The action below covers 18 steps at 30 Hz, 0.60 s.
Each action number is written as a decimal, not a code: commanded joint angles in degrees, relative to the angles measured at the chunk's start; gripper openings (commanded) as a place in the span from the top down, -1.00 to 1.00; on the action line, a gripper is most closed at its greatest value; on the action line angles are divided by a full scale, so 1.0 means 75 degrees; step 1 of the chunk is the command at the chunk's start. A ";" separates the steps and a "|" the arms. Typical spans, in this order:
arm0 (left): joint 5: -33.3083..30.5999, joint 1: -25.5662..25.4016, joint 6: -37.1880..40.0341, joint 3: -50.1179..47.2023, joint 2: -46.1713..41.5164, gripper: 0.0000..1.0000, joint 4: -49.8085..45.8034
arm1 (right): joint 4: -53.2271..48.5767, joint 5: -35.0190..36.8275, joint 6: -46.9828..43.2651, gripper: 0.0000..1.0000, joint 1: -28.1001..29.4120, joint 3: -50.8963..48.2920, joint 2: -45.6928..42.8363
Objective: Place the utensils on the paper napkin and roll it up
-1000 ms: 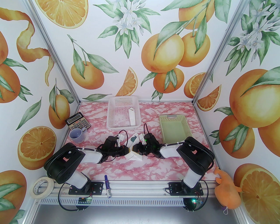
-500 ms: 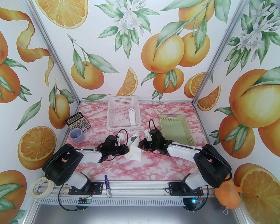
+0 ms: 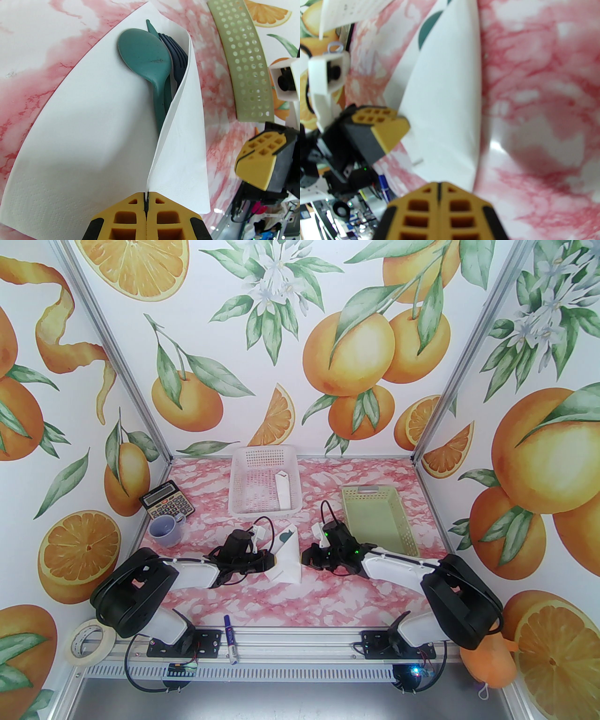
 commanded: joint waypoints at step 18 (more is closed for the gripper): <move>-0.0336 0.0046 0.0290 0.0203 0.0315 1.00 -0.0367 | 0.1113 -0.0281 0.0745 1.00 0.0661 -0.0724 0.0277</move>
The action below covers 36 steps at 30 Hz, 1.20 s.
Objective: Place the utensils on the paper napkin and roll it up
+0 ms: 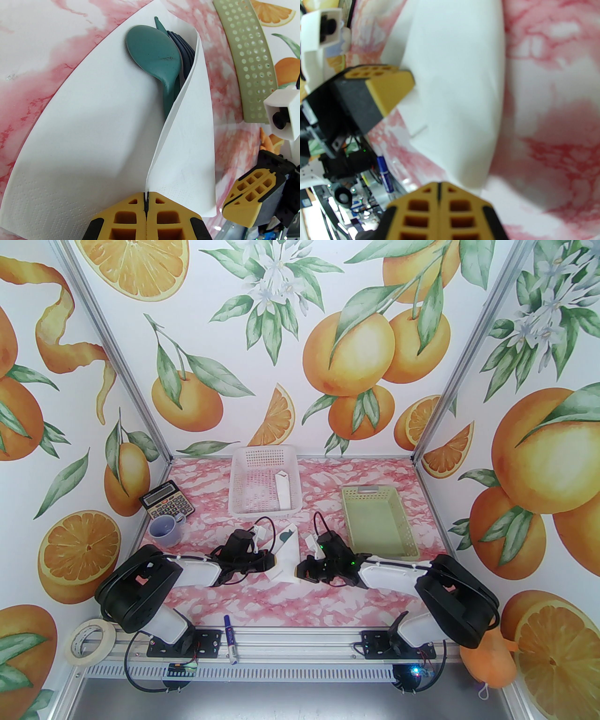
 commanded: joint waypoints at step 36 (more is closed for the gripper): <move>-0.0154 -0.0234 0.0373 -0.0174 -0.0125 1.00 -0.0717 | 0.0000 0.0003 -0.0057 1.00 -0.0659 -0.0011 -0.0440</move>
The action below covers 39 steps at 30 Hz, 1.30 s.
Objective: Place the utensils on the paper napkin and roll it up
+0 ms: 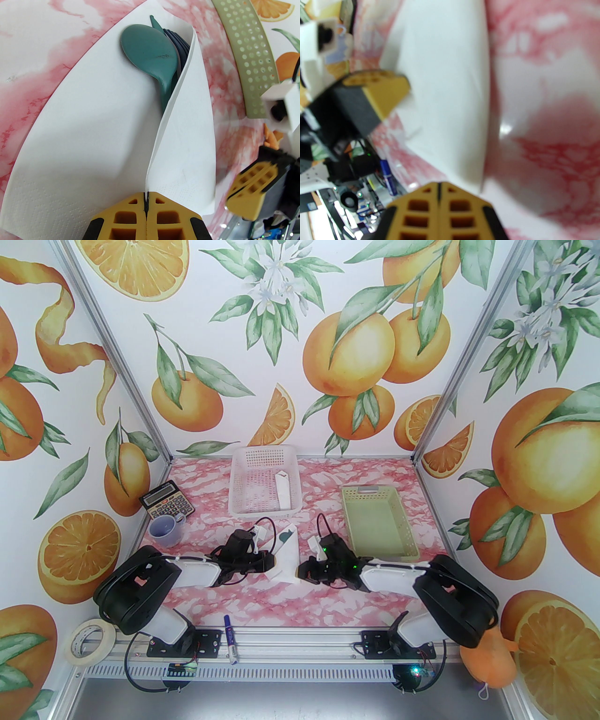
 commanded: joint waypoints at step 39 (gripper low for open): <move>-0.0295 -0.0432 -0.0170 -0.0370 -0.0164 1.00 -0.0610 | -0.1383 0.0700 -0.1446 1.00 -0.0869 0.1214 0.1129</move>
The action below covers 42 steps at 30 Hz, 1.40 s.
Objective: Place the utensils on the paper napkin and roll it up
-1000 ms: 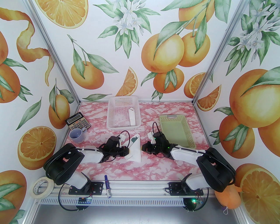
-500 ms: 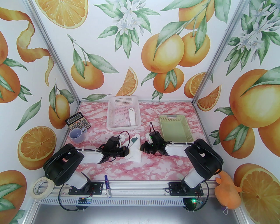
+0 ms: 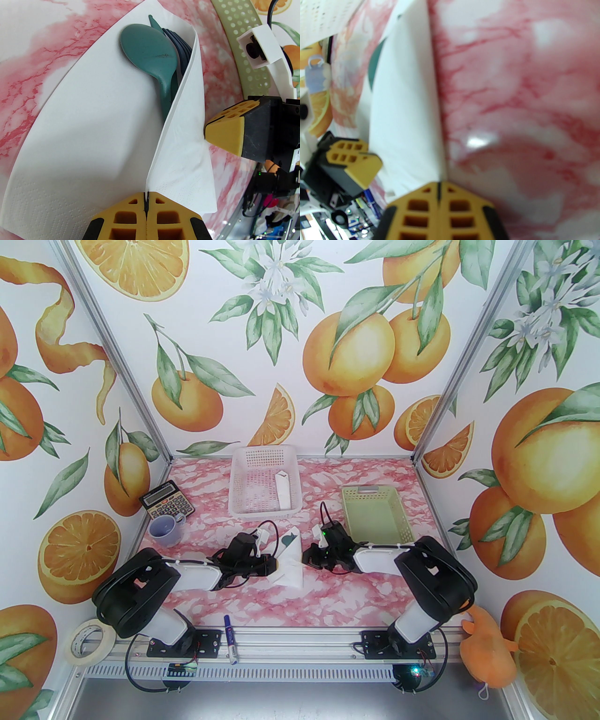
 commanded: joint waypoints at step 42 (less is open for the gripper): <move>-0.0242 -0.0309 -0.0240 -0.0392 -0.0223 1.00 -0.0653 | -0.0430 -0.0057 -0.0456 1.00 -0.0325 0.1115 0.0134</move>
